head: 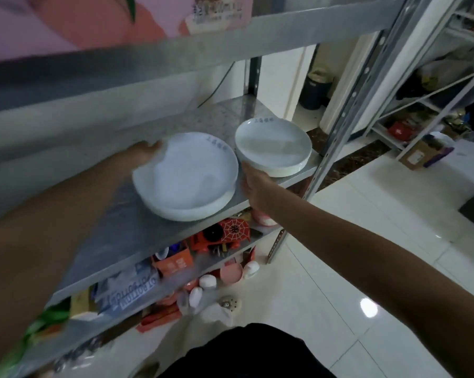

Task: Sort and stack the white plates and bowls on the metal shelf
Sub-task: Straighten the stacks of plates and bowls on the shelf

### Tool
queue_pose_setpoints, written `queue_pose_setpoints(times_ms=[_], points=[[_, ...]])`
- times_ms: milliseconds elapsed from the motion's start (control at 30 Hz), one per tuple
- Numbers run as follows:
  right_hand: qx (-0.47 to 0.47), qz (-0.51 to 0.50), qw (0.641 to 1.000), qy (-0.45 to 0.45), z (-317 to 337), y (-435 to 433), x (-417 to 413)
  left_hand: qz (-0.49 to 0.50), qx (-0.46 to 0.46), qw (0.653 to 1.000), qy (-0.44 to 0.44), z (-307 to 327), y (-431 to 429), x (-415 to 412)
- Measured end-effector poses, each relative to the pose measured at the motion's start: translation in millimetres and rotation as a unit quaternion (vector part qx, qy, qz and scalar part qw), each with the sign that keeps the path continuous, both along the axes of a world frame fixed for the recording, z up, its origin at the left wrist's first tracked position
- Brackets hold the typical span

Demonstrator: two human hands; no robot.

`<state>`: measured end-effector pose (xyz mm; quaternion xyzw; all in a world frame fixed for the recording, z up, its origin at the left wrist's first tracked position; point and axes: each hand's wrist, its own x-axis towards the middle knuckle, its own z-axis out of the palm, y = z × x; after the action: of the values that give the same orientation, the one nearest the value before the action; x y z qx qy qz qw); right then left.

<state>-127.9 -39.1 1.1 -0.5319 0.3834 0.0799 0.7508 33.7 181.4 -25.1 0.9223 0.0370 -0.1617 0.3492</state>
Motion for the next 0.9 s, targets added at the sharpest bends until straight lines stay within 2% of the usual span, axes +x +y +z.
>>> queue_pose_setpoints(times_ms=[67,133,233,267,333,633,900], points=[[-0.027,0.039,0.999,-0.027,0.6,9.7,6.0,0.061,-0.085,0.995,0.004,0.0,9.0,-30.6],[-0.056,0.066,0.996,-0.036,-0.6,15.4,12.3,0.129,-0.21,0.969,0.021,-0.2,11.7,-57.5],[-0.06,0.055,0.996,-0.023,-0.3,16.8,17.6,0.244,-0.405,0.875,0.099,-0.7,13.3,-93.8],[-0.054,0.05,0.997,-0.013,1.1,16.6,18.1,0.261,-0.446,0.847,0.127,-0.5,12.9,-102.2],[-0.049,0.047,0.998,0.004,2.2,15.9,17.8,0.275,-0.48,0.819,0.155,6.4,12.0,-117.5],[-0.068,0.027,0.997,0.02,6.6,38.8,10.4,0.229,-0.432,0.859,0.152,29.7,46.2,-148.5],[-0.086,0.097,0.991,-0.028,20.0,163.6,1.9,0.257,-0.431,0.86,0.092,46.1,169.3,-175.5]])
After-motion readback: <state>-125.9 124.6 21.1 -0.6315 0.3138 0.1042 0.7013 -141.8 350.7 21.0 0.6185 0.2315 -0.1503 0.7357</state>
